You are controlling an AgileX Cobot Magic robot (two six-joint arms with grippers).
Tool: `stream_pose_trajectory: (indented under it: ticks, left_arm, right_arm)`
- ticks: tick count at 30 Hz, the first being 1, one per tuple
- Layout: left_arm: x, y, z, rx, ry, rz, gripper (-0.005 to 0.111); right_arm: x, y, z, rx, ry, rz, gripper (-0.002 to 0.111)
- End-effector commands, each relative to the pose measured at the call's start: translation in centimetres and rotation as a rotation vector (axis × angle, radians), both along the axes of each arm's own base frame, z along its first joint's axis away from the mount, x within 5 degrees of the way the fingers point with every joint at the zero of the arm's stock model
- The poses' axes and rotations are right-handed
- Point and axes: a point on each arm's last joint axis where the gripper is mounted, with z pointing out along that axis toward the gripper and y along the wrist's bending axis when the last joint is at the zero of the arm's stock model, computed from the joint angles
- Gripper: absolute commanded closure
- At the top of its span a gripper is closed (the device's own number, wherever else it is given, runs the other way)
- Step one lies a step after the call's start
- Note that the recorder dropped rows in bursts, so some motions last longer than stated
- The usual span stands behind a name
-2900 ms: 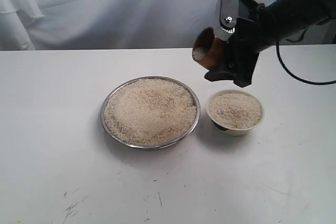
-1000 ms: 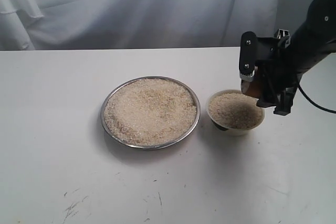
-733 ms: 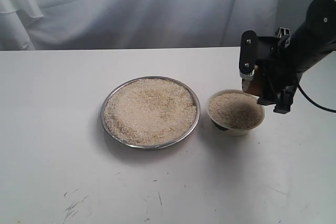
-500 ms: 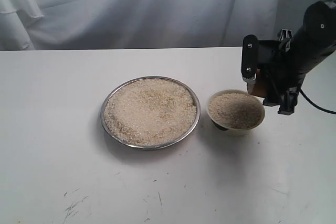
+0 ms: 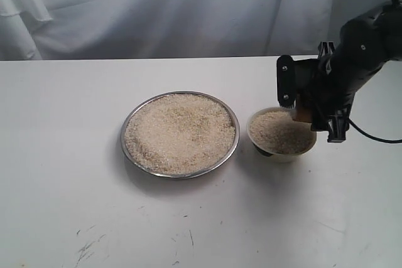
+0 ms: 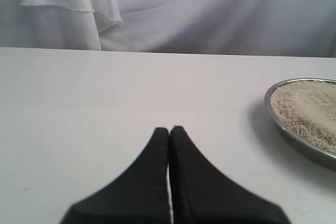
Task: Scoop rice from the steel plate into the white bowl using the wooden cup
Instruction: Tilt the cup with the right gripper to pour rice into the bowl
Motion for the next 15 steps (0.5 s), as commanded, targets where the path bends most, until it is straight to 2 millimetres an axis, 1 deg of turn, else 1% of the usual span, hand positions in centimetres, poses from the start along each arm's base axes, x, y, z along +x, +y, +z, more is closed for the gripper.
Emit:
stream_pose_trajectory:
  ticks: [1,3,15]
  left_arm:
    - [-0.01,-0.01,-0.07,-0.004,-0.007,-0.001,0.107]
    - [-0.01,-0.01,-0.07,-0.004,-0.007,-0.001,0.107]
    - [-0.01,-0.01,-0.07,-0.004,-0.007,-0.001,0.107]
  right_arm:
    - [-0.11,0.52,0.32,-0.017,-0.036,0.007,0.108]
    - [-0.19,0.76,0.24,-0.018,-0.035,0.014,0.108]
    - [-0.24,0.61,0.09,-0.054,-0.03,0.008,0.108]
